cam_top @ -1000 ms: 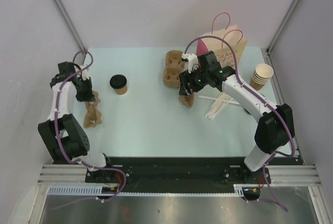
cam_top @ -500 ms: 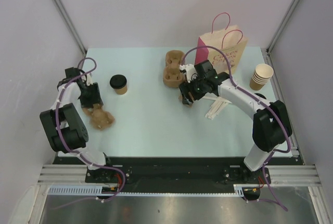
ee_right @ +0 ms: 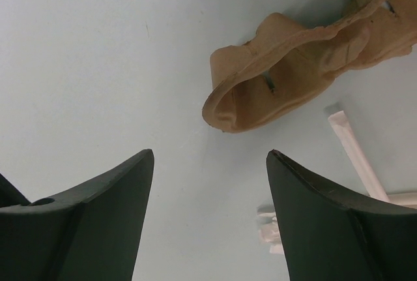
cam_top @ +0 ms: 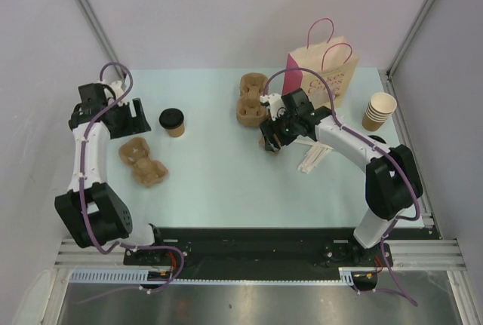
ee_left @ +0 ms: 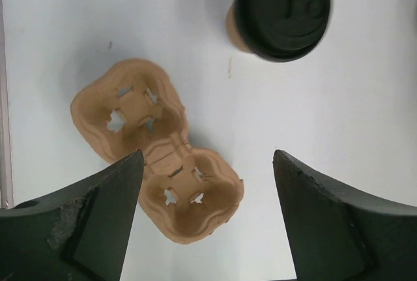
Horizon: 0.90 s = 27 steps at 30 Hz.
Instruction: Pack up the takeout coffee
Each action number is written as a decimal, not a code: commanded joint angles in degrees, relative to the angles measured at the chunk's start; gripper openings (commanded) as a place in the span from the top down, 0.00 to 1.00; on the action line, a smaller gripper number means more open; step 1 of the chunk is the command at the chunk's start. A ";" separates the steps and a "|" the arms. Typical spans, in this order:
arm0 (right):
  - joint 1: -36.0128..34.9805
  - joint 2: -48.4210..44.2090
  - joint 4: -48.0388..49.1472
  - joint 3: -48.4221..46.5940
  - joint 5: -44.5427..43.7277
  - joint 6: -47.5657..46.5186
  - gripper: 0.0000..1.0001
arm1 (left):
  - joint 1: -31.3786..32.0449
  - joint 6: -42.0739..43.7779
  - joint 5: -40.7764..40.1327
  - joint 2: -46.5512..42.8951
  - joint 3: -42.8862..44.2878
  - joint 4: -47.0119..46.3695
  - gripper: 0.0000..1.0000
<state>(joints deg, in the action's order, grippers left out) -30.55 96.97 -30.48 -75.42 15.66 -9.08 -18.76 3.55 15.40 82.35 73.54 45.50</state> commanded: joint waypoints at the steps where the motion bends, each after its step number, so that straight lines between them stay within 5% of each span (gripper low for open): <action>1: -0.30 1.29 3.94 0.18 0.59 -0.24 0.26 | 2.94 0.23 3.58 -3.42 2.31 -0.76 0.14; 14: -1.01 7.80 7.71 0.27 1.04 -2.96 0.43 | 3.74 -3.02 8.51 -5.79 3.19 -3.22 0.13; 17: -1.27 7.89 7.98 0.27 0.60 -3.83 0.53 | 3.82 -3.11 8.33 -6.06 3.28 -3.57 0.12; 21: -1.45 7.71 8.24 0.27 0.34 -4.45 0.81 | 3.74 -3.11 8.77 -5.88 3.37 -4.01 0.12; 27: -2.32 1.83 5.44 0.01 -0.98 -6.56 0.99 | 3.74 -3.20 9.21 -5.18 4.59 -4.36 0.13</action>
<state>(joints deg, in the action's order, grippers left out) -32.08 104.44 -23.97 -75.00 15.44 -13.69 -15.22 1.30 22.85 78.48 74.83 43.33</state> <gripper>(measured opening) 0.055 0.874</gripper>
